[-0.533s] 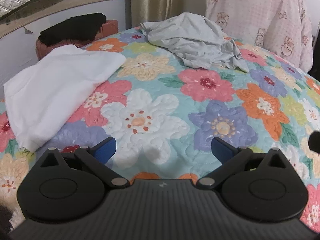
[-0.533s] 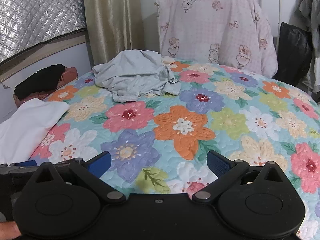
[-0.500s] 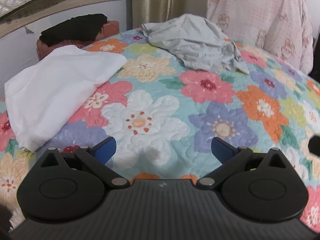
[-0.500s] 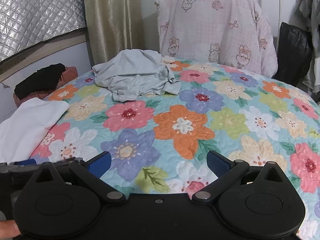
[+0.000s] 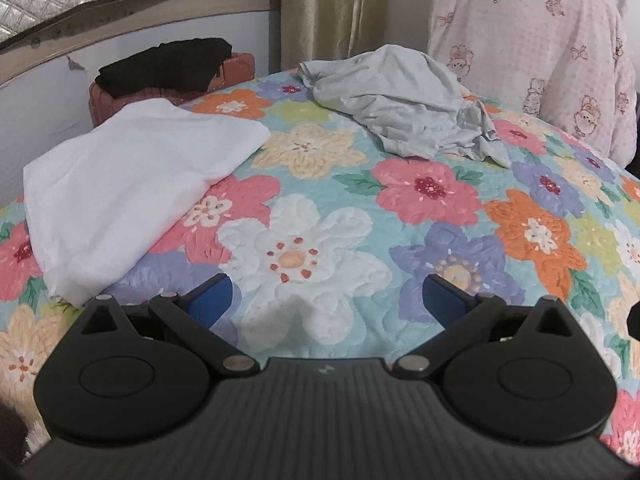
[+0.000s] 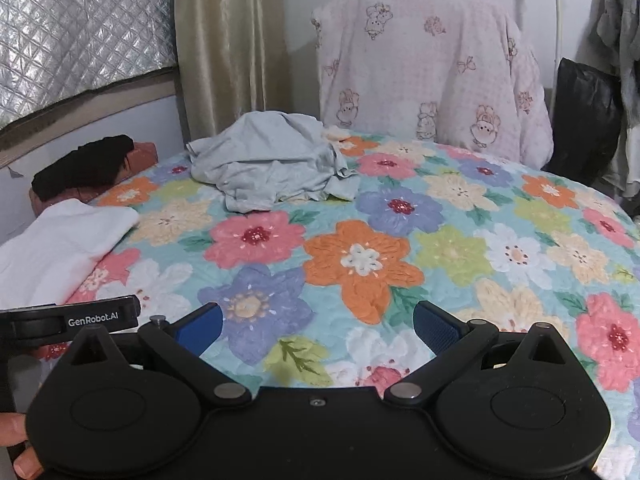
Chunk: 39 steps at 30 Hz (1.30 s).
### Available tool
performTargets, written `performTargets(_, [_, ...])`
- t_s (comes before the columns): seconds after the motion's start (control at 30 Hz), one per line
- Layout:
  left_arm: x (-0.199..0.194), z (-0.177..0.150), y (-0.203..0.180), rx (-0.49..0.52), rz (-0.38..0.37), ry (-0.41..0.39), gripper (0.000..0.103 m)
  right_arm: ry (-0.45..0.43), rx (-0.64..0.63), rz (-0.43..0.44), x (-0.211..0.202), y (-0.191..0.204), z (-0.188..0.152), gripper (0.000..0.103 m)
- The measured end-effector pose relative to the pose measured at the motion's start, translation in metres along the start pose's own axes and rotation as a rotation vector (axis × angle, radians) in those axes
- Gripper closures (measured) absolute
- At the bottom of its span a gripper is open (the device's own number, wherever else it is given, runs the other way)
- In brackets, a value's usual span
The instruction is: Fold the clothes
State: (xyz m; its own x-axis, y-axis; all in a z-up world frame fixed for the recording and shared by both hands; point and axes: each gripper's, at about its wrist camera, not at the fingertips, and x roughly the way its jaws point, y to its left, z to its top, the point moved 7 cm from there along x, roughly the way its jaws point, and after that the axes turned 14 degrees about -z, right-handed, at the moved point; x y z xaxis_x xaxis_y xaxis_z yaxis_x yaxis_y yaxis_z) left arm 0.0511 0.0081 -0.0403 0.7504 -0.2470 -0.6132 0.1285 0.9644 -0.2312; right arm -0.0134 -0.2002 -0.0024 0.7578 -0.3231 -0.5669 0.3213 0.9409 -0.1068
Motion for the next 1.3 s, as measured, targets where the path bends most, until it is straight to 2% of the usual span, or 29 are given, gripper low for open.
performTargets(0.23, [0.004, -0.002, -0.002, 0.005, 0.012, 0.013, 0.0, 0.004, -0.018, 0.018, 0.003, 0.001, -0.006, 0.0])
performTargets(0.4, [0.005, -0.002, 0.0, -0.003, 0.012, 0.025, 0.0, 0.011, 0.016, 0.033, 0.003, -0.004, -0.005, 0.0])
performTargets(0.7, [0.003, -0.001, -0.002, -0.003, -0.019, 0.013, 0.0, 0.033, 0.029, 0.028, 0.006, -0.005, -0.008, 0.0])
performTargets(1.3, [0.005, -0.003, 0.0, -0.002, -0.002, 0.029, 0.0, 0.066, 0.027, 0.02, 0.013, -0.004, -0.017, 0.0])
